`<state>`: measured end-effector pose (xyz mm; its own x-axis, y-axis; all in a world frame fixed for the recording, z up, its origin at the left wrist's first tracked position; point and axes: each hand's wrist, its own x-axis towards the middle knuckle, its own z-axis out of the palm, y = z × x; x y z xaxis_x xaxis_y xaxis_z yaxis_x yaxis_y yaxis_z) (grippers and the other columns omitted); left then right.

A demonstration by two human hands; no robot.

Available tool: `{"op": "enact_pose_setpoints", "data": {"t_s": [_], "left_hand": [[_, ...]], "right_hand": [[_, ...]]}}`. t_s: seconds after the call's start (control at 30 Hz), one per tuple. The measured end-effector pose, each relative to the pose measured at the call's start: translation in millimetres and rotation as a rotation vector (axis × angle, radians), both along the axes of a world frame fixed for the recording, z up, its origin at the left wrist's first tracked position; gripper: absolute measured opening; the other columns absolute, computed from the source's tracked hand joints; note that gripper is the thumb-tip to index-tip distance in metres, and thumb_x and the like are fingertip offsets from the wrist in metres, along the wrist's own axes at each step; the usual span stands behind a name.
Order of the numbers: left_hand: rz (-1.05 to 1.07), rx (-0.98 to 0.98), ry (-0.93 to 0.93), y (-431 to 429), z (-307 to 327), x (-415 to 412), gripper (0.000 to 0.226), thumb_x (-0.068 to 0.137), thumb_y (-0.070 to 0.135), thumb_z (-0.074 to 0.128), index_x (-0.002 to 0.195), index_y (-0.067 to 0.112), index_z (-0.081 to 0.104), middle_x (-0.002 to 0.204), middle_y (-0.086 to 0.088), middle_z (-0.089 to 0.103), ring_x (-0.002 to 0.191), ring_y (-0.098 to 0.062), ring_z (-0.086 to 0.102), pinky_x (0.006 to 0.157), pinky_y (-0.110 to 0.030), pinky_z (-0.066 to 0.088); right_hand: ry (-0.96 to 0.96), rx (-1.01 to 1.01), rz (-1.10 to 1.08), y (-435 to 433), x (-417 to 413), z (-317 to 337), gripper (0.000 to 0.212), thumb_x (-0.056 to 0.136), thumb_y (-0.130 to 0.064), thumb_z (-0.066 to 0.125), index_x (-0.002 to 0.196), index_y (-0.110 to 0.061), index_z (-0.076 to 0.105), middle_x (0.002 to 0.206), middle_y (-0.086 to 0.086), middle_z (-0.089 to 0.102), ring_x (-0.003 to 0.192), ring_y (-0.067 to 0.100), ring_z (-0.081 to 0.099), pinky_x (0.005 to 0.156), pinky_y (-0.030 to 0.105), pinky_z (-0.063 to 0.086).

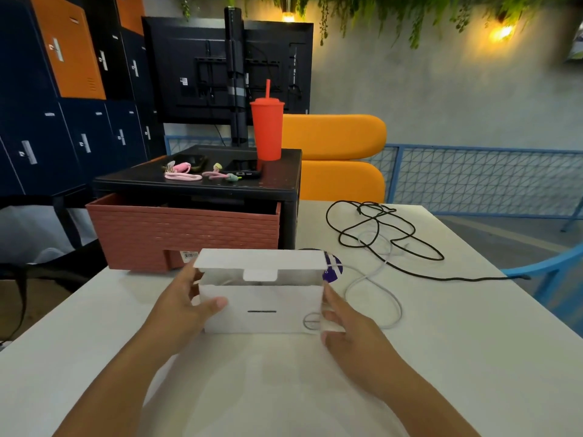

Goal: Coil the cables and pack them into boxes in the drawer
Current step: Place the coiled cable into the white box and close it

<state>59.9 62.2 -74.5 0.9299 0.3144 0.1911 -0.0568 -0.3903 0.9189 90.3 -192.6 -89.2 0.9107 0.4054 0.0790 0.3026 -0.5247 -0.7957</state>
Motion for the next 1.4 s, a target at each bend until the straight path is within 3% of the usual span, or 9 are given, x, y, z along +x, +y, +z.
{"op": "enact_pose_setpoints", "data": {"t_s": [0.1, 0.27, 0.4, 0.57, 0.67, 0.87, 0.97, 1.07, 1.4], "left_hand": [[0.043, -0.012, -0.030, 11, 2, 1, 0.058, 0.082, 0.000, 0.065, 0.124, 0.034, 0.044, 0.107, 0.027, 0.055, 0.101, 0.001, 0.055, 0.066, -0.010, 0.041], [0.126, -0.035, -0.035, 31, -2, 4, 0.057, 0.083, 0.002, 0.065, 0.132, 0.023, 0.044, 0.115, 0.010, 0.057, 0.111, -0.016, 0.052, 0.067, -0.018, 0.041], [0.187, -0.065, -0.054, 40, -7, 8, 0.058, 0.084, 0.004, 0.065, 0.132, 0.026, 0.043, 0.121, 0.008, 0.055, 0.114, -0.016, 0.051, 0.072, -0.026, 0.044], [0.293, -0.123, -0.124, 36, -12, 15, 0.050, 0.086, 0.006, 0.063, 0.129, 0.026, 0.046, 0.118, 0.003, 0.056, 0.108, -0.019, 0.054, 0.066, -0.030, 0.049], [0.402, -0.133, -0.203, 26, -12, 16, 0.043, 0.086, 0.012, 0.065, 0.123, 0.024, 0.047, 0.109, 0.003, 0.056, 0.104, -0.020, 0.055, 0.076, -0.041, 0.053], [0.423, 0.113, -0.317, -8, -11, 14, 0.024, 0.080, 0.012, 0.069, 0.095, 0.019, 0.051, 0.098, 0.001, 0.054, 0.085, -0.023, 0.054, 0.065, -0.026, 0.040], [0.171, 0.405, -0.333, -27, -19, 13, 0.038, 0.078, 0.012, 0.070, 0.112, 0.025, 0.059, 0.115, 0.011, 0.051, 0.096, -0.016, 0.050, 0.069, -0.021, 0.040], [0.032, 0.563, -0.285, -34, -24, 16, 0.060, 0.080, 0.020, 0.067, 0.134, 0.032, 0.044, 0.130, 0.021, 0.034, 0.107, -0.008, 0.039, 0.082, -0.018, 0.033], [0.107, 0.541, -0.229, -15, -19, 17, 0.057, 0.084, 0.018, 0.064, 0.136, 0.027, 0.045, 0.133, 0.009, 0.037, 0.100, -0.009, 0.049, 0.083, -0.025, 0.045]], "right_hand": [[-0.016, -0.078, 0.082, 5, -6, 0, 0.069, 0.091, -0.019, 0.053, 0.144, -0.043, 0.015, 0.145, -0.019, 0.033, 0.130, 0.001, 0.036, 0.108, 0.017, 0.030], [-0.124, -0.258, 0.204, 27, -8, -1, 0.069, 0.094, -0.027, 0.049, 0.147, -0.034, 0.005, 0.149, -0.026, 0.005, 0.140, -0.002, 0.005, 0.102, 0.003, -0.002], [-0.122, -0.340, 0.230, 33, -5, -4, 0.067, 0.094, -0.031, 0.048, 0.148, -0.032, 0.008, 0.156, -0.015, 0.001, 0.142, 0.002, 0.002, 0.110, 0.015, 0.002], [-0.144, -0.394, 0.207, 27, -6, -5, 0.062, 0.094, -0.036, 0.046, 0.147, -0.031, 0.015, 0.156, -0.015, 0.003, 0.142, 0.004, 0.004, 0.111, 0.017, 0.005], [-0.148, -0.389, 0.181, 26, -5, -6, 0.060, 0.094, -0.035, 0.047, 0.147, -0.031, 0.019, 0.155, -0.015, 0.007, 0.142, 0.004, 0.006, 0.111, 0.018, 0.007], [-0.187, -0.352, 0.066, 16, 3, -4, 0.055, 0.093, -0.032, 0.049, 0.144, -0.029, 0.029, 0.154, -0.012, 0.015, 0.141, 0.007, 0.013, 0.111, 0.018, 0.010], [-0.224, -0.360, -0.066, 7, 9, -1, 0.052, 0.092, -0.030, 0.050, 0.142, -0.028, 0.034, 0.151, -0.008, 0.022, 0.139, 0.012, 0.019, 0.111, 0.020, 0.014], [-0.207, -0.398, -0.198, -1, 15, -1, 0.049, 0.091, -0.032, 0.050, 0.138, -0.031, 0.039, 0.149, -0.006, 0.027, 0.137, 0.016, 0.024, 0.113, 0.031, 0.021], [-0.114, -0.542, -0.224, -7, 14, 1, 0.041, 0.090, -0.033, 0.047, 0.129, -0.025, 0.049, 0.132, -0.007, 0.046, 0.123, 0.017, 0.043, 0.106, 0.037, 0.033]]}}
